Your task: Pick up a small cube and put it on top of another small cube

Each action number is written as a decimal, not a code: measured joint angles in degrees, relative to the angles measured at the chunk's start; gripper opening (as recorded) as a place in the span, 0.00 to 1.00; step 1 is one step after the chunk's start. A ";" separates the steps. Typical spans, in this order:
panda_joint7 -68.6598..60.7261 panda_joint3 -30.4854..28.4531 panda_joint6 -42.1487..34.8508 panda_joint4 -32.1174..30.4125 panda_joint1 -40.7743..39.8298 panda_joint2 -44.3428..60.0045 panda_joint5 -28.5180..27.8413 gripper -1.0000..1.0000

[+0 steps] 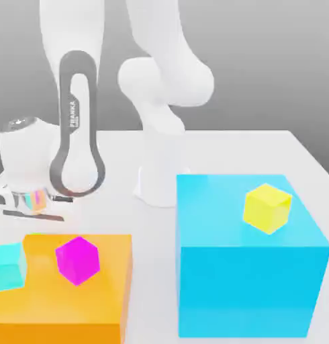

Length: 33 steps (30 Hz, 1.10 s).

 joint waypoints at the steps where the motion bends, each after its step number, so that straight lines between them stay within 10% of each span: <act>1: 1.41 -1.75 -0.75 -0.29 1.31 -1.12 -1.89 0.00; 12: 14.31 -14.18 -10.16 -0.93 6.11 -10.98 -23.33 0.00; 24: 28.58 -9.83 -36.64 22.92 15.90 -14.14 -26.24 0.00; 29: 29.10 -8.98 -30.85 21.76 17.28 -9.68 -22.23 0.00; 30: 28.67 -8.84 -29.62 21.44 17.11 -8.67 -21.55 1.00; 33: 28.67 -8.84 -29.62 21.44 17.11 -8.67 -21.55 1.00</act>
